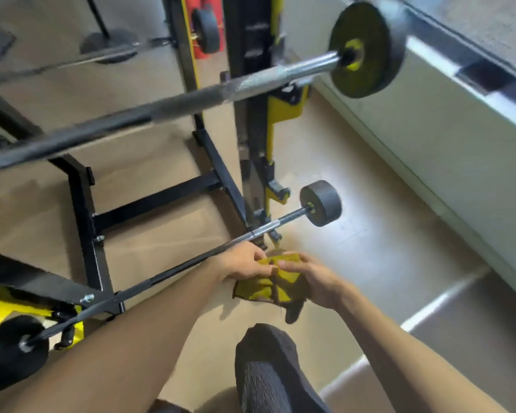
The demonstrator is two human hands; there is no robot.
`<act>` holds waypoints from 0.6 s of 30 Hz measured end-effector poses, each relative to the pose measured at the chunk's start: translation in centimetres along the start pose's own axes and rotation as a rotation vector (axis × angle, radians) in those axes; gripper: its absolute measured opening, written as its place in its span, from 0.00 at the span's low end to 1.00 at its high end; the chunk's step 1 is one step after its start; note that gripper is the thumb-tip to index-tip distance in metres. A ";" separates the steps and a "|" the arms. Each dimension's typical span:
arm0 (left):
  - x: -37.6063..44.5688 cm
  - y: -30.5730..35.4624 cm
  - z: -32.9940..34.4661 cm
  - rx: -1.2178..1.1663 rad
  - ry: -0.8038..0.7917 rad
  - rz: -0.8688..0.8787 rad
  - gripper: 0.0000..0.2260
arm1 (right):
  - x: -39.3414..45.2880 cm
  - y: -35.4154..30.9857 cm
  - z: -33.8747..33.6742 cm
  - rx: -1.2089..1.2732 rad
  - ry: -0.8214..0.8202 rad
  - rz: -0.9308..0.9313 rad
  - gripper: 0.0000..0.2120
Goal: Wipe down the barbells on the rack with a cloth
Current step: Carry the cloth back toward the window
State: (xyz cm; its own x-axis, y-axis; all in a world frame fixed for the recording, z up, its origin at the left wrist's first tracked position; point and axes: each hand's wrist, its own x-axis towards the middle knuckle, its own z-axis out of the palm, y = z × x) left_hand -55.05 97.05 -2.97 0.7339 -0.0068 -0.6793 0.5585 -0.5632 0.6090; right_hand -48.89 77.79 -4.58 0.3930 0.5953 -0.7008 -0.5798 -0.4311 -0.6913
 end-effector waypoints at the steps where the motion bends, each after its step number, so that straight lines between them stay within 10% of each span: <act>1: -1.1 2.0 0.0 -0.034 -0.016 0.013 0.24 | -2.4 -0.8 -0.7 -0.066 -0.005 -0.020 0.37; 8: -7.1 15.2 1.6 -0.390 -0.201 0.083 0.16 | -16.4 -4.9 -5.9 -0.278 0.210 -0.133 0.53; 15: -8.7 25.2 3.9 -0.338 -0.312 0.082 0.16 | -27.9 -4.9 -11.6 0.550 0.581 -0.139 0.10; 18: -7.4 28.1 5.1 -0.151 -0.403 0.058 0.13 | -29.9 -4.0 -14.5 0.649 0.764 -0.066 0.07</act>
State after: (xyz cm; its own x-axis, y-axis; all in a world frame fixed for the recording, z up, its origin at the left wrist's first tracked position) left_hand -46.77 77.10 17.11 0.5729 -0.3741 -0.7293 0.5931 -0.4250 0.6838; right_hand -47.96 51.83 16.56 0.6594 -0.0878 -0.7466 -0.7276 0.1755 -0.6632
